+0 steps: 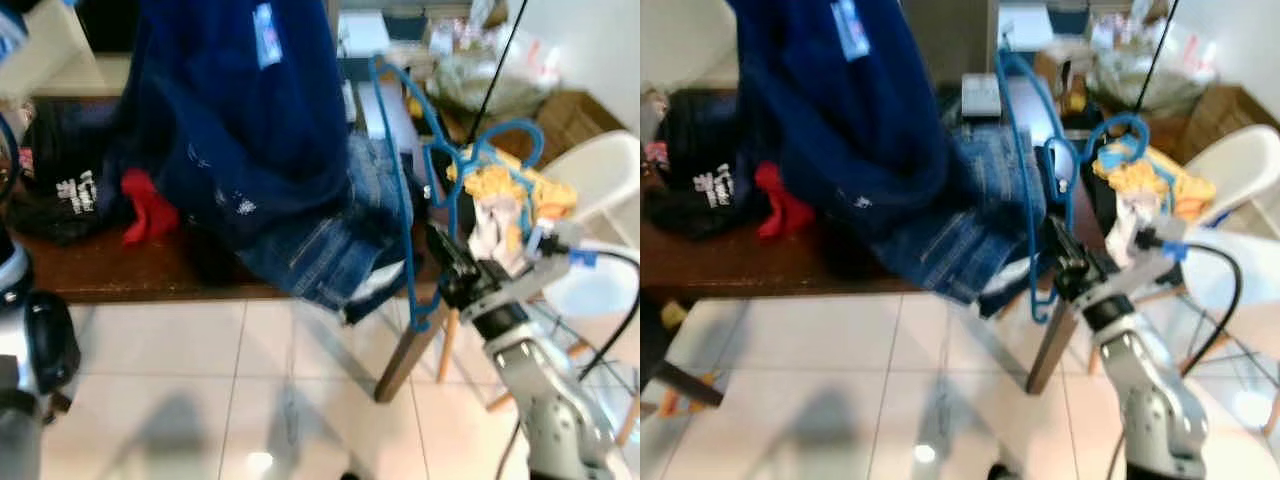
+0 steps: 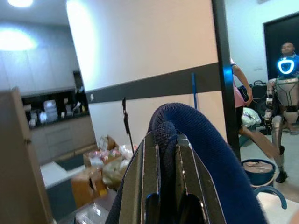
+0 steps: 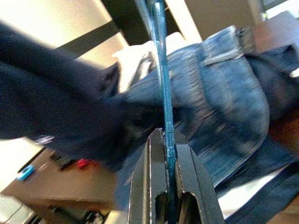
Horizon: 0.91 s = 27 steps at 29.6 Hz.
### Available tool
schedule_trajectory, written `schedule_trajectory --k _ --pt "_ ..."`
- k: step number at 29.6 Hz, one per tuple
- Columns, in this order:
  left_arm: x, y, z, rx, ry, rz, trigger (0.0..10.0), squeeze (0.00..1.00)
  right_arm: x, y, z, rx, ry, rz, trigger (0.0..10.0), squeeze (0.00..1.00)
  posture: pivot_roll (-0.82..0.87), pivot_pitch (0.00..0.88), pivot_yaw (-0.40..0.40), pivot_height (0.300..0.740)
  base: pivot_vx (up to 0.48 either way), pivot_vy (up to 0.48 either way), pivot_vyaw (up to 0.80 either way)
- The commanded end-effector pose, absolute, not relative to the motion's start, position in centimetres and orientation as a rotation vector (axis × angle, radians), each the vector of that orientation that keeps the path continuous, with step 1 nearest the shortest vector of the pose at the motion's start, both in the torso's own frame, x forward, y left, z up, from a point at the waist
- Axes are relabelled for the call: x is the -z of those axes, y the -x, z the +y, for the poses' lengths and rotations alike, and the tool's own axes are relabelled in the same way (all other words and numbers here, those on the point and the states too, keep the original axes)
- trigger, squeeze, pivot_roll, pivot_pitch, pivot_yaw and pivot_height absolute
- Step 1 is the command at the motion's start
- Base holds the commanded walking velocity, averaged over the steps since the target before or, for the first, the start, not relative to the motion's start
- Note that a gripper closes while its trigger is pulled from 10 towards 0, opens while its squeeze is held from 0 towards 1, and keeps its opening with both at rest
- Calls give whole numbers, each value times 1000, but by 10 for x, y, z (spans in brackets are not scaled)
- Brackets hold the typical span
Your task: Hang hanger
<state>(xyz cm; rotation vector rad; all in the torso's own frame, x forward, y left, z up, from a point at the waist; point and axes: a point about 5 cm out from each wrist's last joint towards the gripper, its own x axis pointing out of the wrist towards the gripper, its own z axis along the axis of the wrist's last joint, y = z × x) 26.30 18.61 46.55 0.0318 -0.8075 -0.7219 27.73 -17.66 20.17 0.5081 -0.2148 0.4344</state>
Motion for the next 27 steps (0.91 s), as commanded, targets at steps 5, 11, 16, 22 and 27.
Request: schedule_trajectory --k 5,11,16,22,27 --pt "-442 -271 172 766 56 -754 10000 0 -198 -279 -178 -405 -505 -190 10000 0 57 122 13 740 -328 0 -158" --pt "-421 -280 159 790 99 -691 10000 0 -197 -280 -180 -401 -505 -186 10000 0 53 119 13 740 -328 0 -788" --pt "-389 -290 137 823 176 -586 10000 0 -197 -280 -181 -397 -501 -181 10000 0 49 116 15 740 -320 0 -788" --pt "-359 -294 118 859 222 -491 10000 0 -197 -280 -181 -398 -498 -177 10000 0 48 117 16 740 -314 0 -788" --pt "-337 -300 110 845 221 -435 10000 0 -197 -280 -181 -392 -493 -171 10000 0 46 124 16 740 -171 0 -795"
